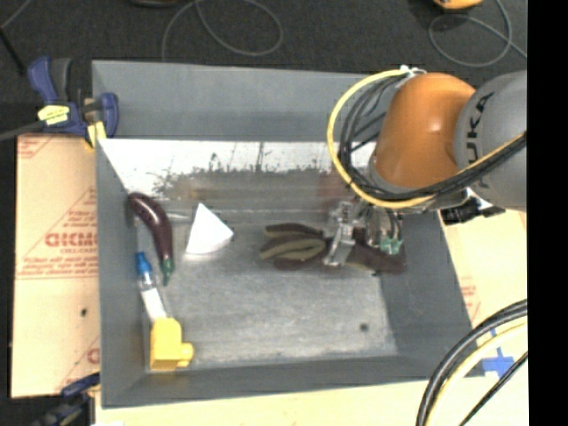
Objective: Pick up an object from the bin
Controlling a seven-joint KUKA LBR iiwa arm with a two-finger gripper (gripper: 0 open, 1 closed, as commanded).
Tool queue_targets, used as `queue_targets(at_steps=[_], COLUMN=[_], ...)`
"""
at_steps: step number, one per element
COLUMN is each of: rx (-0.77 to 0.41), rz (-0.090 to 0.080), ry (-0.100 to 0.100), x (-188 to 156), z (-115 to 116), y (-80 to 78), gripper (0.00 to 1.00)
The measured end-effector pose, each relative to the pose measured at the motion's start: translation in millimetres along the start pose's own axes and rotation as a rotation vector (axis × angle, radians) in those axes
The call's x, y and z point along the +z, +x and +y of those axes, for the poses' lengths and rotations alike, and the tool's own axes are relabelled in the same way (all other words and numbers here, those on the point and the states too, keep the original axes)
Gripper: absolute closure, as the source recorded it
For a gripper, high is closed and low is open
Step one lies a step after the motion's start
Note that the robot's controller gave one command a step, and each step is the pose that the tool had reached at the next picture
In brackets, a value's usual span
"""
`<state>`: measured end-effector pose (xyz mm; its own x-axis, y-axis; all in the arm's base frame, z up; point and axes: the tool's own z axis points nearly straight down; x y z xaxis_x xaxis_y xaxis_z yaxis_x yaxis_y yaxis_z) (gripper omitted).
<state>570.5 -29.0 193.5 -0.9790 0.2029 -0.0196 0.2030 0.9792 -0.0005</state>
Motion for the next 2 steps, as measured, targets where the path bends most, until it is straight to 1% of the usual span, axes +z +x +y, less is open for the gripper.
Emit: queue_targets(at_steps=[1,2], rx=[-0.001,0.039], rz=[0.0,-0.004], ry=[0.0,0.001], x=[0.2,-86.9], z=[-0.2,-1.8], y=[0.1,-7.9], gripper=[1.0,1.0])
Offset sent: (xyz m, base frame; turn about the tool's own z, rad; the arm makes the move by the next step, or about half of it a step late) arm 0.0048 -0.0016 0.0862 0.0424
